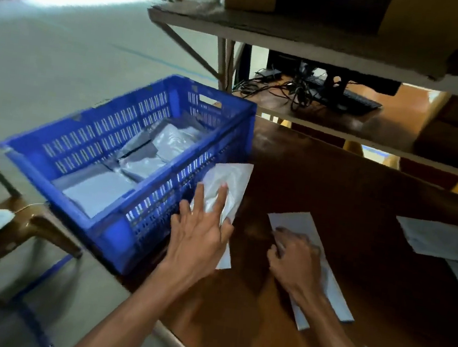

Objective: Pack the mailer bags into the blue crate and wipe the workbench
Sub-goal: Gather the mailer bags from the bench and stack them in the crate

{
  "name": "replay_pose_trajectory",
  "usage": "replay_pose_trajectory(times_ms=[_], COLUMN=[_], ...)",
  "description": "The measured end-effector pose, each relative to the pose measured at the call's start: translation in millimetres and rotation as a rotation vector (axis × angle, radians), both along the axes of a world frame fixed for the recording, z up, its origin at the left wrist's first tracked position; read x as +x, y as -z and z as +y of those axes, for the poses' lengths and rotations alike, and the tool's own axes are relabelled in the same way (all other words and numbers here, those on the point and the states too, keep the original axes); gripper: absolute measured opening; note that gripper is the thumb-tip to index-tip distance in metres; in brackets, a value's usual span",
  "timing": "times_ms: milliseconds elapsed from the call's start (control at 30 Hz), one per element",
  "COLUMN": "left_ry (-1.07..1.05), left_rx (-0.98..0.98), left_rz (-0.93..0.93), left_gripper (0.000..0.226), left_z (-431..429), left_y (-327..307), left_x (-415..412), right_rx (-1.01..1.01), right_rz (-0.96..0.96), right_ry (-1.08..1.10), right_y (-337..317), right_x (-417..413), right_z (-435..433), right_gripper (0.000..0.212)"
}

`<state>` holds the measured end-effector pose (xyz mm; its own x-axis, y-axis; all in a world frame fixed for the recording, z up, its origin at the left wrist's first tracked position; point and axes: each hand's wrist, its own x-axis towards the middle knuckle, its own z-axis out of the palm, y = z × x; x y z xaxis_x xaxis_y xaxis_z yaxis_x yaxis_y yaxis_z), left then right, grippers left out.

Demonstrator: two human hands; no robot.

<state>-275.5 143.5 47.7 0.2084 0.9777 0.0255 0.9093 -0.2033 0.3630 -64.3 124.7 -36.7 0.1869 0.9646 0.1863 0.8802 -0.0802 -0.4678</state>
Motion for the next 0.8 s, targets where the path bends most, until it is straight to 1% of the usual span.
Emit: replay_pose_trajectory(times_ms=[67, 133, 167, 233, 300, 367, 400, 533, 600, 633, 733, 800], left_ry=[-0.009, -0.003, 0.002, 0.007, -0.003, -0.001, 0.009, 0.056, 0.073, 0.085, 0.085, 0.032], left_rx=[-0.065, -0.075, -0.08, -0.098, -0.125, -0.145, -0.144, -0.07, -0.063, -0.031, 0.243, 0.422], left_rz=[-0.017, 0.023, 0.039, 0.041, 0.011, -0.013, -0.021, 0.023, 0.031, 0.031, -0.014, -0.044], left_gripper=[0.062, 0.063, 0.063, 0.064, 0.065, 0.065, 0.064, 0.063, 0.063, 0.063, 0.064, 0.065], left_z=[6, 9, 10, 12, 13, 14, 14, 16, 16, 15, 15, 23], left_y=[12, 25, 29, 34, 37, 42, 44, 46, 36, 28, -16, -53], left_x=[-15, -22, -23, -22, -20, -17, -15, -9, -6, -4, -7, -17], right_rx=[-0.046, -0.169, -0.247, -0.363, -0.395, -0.341, -0.311, -0.213, -0.14, -0.065, 0.25, 0.42], right_rz=[-0.149, -0.3, -0.319, -0.259, -0.239, -0.289, -0.274, -0.038, -0.026, -0.025, -0.001, 0.04], right_ry=[-0.003, 0.035, 0.071, 0.149, 0.183, 0.152, 0.146, 0.152, 0.115, 0.093, 0.016, -0.05], right_y=[7, 12, 15, 21, 25, 23, 21, 19, 17, 10, -38, -85], right_x=[-1, 3, 6, 11, 10, 7, 8, 10, 7, 4, -12, -32], right_z=[11, 21, 24, 24, 15, 8, 9, 22, 26, 29, 52, 72], right_gripper=[0.049, 0.059, 0.063, 0.066, 0.065, 0.063, 0.064, 0.073, 0.073, 0.072, 0.067, 0.062])
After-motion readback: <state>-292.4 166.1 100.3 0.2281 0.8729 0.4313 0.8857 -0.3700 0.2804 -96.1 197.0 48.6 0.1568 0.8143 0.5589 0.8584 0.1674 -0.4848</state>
